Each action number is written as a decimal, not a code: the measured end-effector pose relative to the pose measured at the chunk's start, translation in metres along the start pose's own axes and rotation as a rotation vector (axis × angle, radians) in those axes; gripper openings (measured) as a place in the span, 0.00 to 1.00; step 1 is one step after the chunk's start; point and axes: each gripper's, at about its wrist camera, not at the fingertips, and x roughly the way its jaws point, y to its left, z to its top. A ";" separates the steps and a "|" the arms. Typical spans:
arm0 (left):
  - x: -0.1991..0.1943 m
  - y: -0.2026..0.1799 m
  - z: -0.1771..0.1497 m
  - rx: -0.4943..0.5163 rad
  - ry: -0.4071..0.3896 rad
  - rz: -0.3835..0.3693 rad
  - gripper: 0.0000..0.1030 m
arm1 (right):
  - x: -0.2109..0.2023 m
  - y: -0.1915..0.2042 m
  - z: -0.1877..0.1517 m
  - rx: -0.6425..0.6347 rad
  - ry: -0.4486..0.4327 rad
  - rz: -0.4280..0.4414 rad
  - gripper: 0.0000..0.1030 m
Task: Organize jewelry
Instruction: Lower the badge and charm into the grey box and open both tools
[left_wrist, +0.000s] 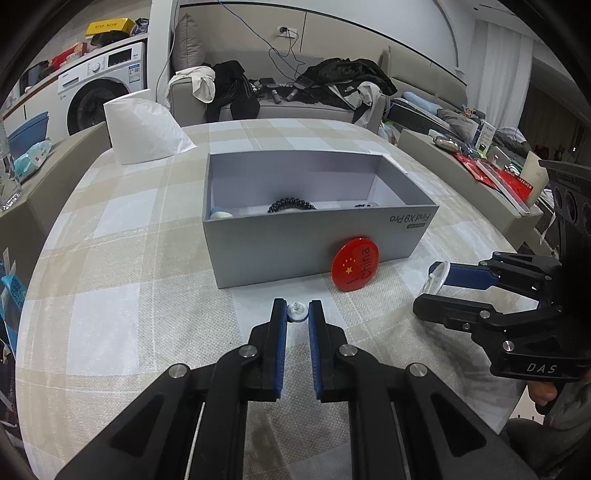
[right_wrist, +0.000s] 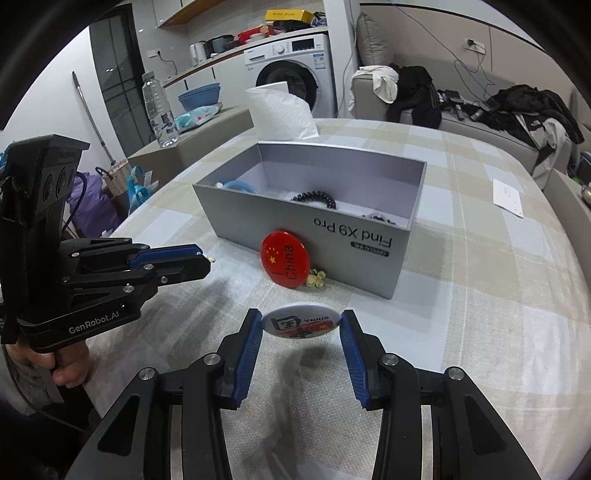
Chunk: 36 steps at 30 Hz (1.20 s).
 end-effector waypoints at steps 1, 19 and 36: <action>-0.001 0.000 0.001 -0.001 -0.006 0.002 0.07 | -0.002 0.000 0.001 -0.001 -0.006 -0.002 0.41; -0.017 -0.002 0.035 0.016 -0.123 0.019 0.07 | -0.026 0.000 0.029 0.002 -0.122 -0.009 0.41; -0.003 0.002 0.060 0.017 -0.153 0.040 0.07 | -0.024 -0.016 0.063 0.052 -0.204 -0.006 0.41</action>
